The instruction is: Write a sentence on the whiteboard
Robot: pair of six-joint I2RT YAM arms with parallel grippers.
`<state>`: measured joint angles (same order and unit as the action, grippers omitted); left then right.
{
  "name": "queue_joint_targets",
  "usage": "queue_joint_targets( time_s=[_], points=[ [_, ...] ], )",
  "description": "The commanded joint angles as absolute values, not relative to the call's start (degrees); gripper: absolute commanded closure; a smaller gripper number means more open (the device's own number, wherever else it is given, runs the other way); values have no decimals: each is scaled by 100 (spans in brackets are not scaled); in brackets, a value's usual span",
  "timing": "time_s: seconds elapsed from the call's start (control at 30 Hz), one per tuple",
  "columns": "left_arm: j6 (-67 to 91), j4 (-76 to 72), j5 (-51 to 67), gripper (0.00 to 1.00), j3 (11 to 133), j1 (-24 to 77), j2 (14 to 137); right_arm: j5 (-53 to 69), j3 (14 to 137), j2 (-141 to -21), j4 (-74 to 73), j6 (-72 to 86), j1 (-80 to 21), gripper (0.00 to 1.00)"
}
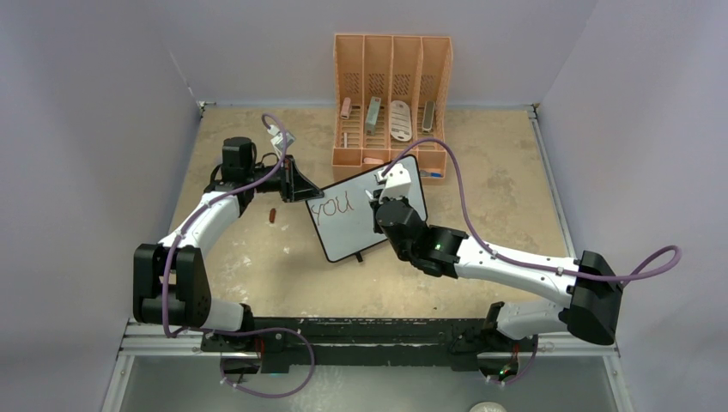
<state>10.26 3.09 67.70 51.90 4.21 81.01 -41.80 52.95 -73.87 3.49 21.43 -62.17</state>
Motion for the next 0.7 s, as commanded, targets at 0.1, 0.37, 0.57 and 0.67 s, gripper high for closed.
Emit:
queue_joint_targets(
  time_s=[0.1, 0.37, 0.57, 0.67],
  points=[
    [896, 317, 6935, 100, 5383, 457, 8112, -4160, 5423, -7389, 700, 2029, -6185, 100],
    [888, 326, 6926, 100, 5380, 457, 8112, -4039, 5467, -7408, 796, 1952, -6188, 100],
    [888, 331, 6910, 100, 5388, 457, 8112, -3909, 5458, -7422, 826, 1916, -6187, 100],
    [888, 328, 6908, 100, 5393, 457, 8110, -3849, 5458, -7427, 794, 1914, -6188, 100]
  ],
)
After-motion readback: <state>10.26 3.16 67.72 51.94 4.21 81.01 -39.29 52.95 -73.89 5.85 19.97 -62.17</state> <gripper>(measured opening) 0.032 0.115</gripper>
